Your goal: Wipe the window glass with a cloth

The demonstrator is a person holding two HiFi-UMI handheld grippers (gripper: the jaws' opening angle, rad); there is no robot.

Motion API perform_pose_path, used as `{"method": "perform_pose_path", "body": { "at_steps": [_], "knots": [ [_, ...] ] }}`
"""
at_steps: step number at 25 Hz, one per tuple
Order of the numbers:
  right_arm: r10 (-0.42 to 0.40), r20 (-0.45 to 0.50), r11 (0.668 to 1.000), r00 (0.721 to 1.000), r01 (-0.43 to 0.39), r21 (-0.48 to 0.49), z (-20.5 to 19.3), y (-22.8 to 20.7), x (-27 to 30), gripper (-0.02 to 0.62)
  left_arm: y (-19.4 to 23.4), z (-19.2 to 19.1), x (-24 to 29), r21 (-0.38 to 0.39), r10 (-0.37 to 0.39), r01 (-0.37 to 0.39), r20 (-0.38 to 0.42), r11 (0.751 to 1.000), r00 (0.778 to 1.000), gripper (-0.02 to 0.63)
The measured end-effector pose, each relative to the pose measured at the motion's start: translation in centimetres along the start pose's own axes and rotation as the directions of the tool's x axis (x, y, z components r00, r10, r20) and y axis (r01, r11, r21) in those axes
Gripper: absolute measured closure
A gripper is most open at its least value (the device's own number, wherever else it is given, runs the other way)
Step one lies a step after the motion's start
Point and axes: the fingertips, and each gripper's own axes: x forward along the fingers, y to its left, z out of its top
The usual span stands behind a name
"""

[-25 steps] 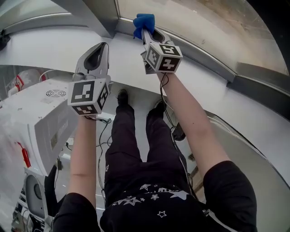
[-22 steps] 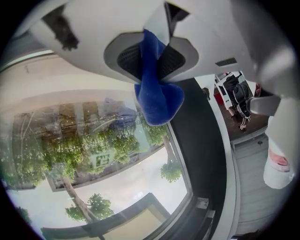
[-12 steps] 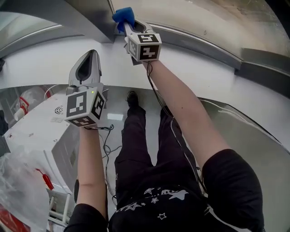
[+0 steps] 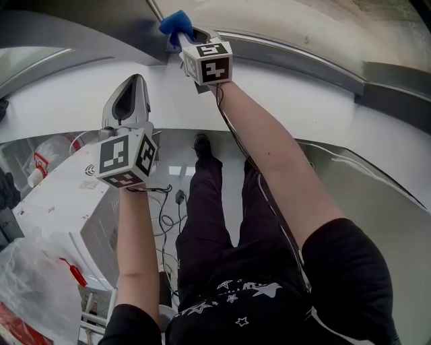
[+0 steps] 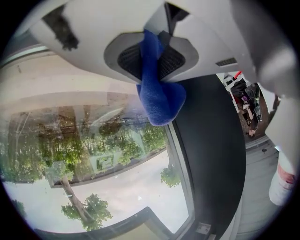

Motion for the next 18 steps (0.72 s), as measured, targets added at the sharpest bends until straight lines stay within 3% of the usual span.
{"method": "perform_pose_path", "body": {
  "at_steps": [8,18],
  "knots": [
    [-0.08,-0.011,0.995,0.997,0.08,0.061,-1.8,-6.5,-6.0,0.52,-5.5,-1.3,3.5,0.049,-0.053,0.055,-0.043,0.997,0.998,0.597],
    [-0.239,0.002,0.965,0.971,0.237,0.109,-3.0,-18.9,-17.0,0.52,-16.9,-1.3,7.4,0.092,-0.153,0.16,-0.079,0.983,0.985,0.597]
  ]
}}
